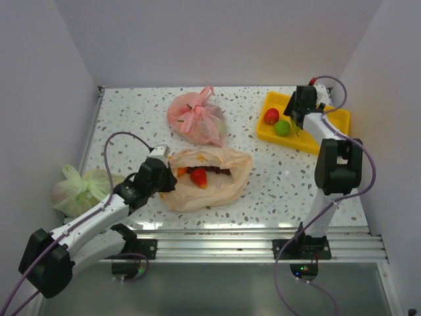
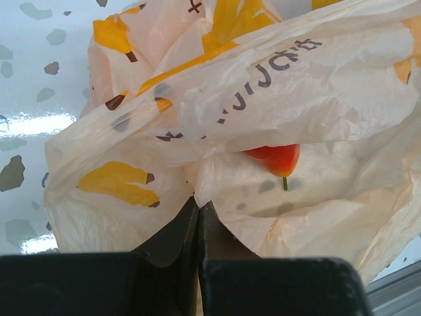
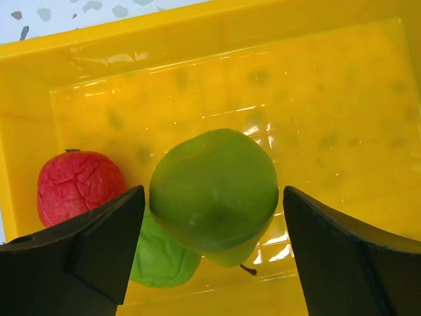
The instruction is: Untie the knot of the plastic bag and take out the fruit
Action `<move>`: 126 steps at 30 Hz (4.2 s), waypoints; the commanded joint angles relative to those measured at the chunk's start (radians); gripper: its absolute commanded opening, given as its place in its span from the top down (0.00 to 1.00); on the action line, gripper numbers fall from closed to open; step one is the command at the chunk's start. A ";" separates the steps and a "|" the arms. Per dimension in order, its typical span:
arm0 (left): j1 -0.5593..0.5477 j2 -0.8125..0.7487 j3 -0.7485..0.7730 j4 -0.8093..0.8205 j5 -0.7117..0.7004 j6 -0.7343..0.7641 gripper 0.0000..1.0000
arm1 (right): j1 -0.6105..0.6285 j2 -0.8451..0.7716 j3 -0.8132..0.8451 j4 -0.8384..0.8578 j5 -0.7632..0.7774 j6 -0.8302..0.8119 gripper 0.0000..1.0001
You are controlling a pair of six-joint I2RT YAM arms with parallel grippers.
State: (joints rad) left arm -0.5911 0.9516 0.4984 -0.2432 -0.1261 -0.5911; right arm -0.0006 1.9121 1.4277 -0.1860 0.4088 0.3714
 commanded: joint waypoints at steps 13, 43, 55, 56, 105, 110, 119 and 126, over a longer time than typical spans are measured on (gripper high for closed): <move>0.004 -0.024 -0.011 0.055 0.029 -0.019 0.98 | 0.077 -0.280 0.031 -0.130 -0.223 -0.017 0.01; 0.004 0.006 -0.004 0.048 0.039 -0.061 0.99 | 1.024 -0.453 -0.391 0.019 -0.387 0.054 0.26; 0.001 -0.002 0.014 0.030 0.046 -0.062 0.98 | 1.022 -0.248 -0.362 0.148 -0.168 0.119 0.18; 0.001 0.001 0.015 0.028 0.049 -0.062 0.98 | 1.021 -0.231 -0.359 0.155 -0.128 0.130 0.16; -0.029 0.075 0.058 0.033 0.033 -0.064 0.98 | 0.845 -0.598 -0.188 -0.044 -0.041 -0.177 0.92; -0.030 0.044 0.051 0.021 0.034 -0.070 0.98 | 0.619 -0.561 -0.176 -0.047 0.028 -0.166 0.91; -0.029 0.006 0.038 -0.001 0.049 -0.064 0.98 | 0.237 -0.309 -0.112 0.005 -0.005 -0.025 0.87; -0.032 -0.016 0.035 -0.011 0.065 -0.053 0.98 | 0.116 -0.038 0.046 -0.025 0.051 0.006 0.66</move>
State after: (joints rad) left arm -0.6167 0.9585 0.5308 -0.2543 -0.0776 -0.6441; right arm 0.1329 1.8107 1.3769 -0.2081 0.4133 0.3412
